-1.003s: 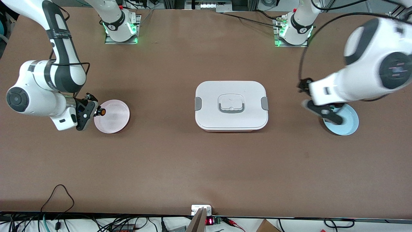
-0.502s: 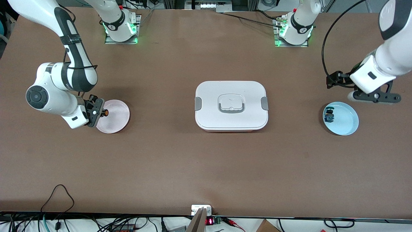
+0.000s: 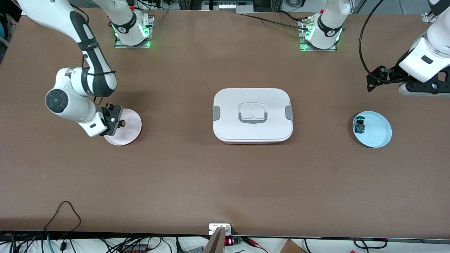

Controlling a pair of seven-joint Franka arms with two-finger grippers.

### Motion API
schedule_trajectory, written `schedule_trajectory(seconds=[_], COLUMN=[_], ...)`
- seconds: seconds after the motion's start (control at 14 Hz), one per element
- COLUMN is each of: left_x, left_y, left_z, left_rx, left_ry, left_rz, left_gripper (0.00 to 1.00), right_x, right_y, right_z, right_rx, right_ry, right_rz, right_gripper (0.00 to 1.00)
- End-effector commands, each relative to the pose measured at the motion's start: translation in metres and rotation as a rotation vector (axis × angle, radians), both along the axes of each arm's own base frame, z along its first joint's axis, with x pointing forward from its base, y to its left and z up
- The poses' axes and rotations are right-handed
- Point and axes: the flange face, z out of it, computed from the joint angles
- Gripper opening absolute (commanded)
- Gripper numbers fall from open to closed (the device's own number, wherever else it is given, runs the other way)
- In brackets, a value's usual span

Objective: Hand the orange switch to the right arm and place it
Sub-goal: 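Lower the orange switch onto the white plate with the right gripper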

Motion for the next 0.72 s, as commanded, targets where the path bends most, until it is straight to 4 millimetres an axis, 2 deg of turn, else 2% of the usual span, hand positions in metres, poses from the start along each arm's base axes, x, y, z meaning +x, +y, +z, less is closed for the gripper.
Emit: schedule_trajectory(seconds=[0.0, 0.64], left_x=[0.009, 0.008], left_y=[-0.002, 0.01], left_z=[0.005, 0.003], left_rx=[-0.006, -0.003], left_ry=[-0.009, 0.006], left_rz=[0.012, 0.03], left_gripper=[1.0, 1.0], right_x=[-0.01, -0.017], right_y=[0.002, 0.0], right_z=[-0.012, -0.041], right_rx=[-0.013, -0.027], right_ry=[-0.027, -0.045], right_rz=[0.041, 0.104], right_gripper=[0.03, 0.03])
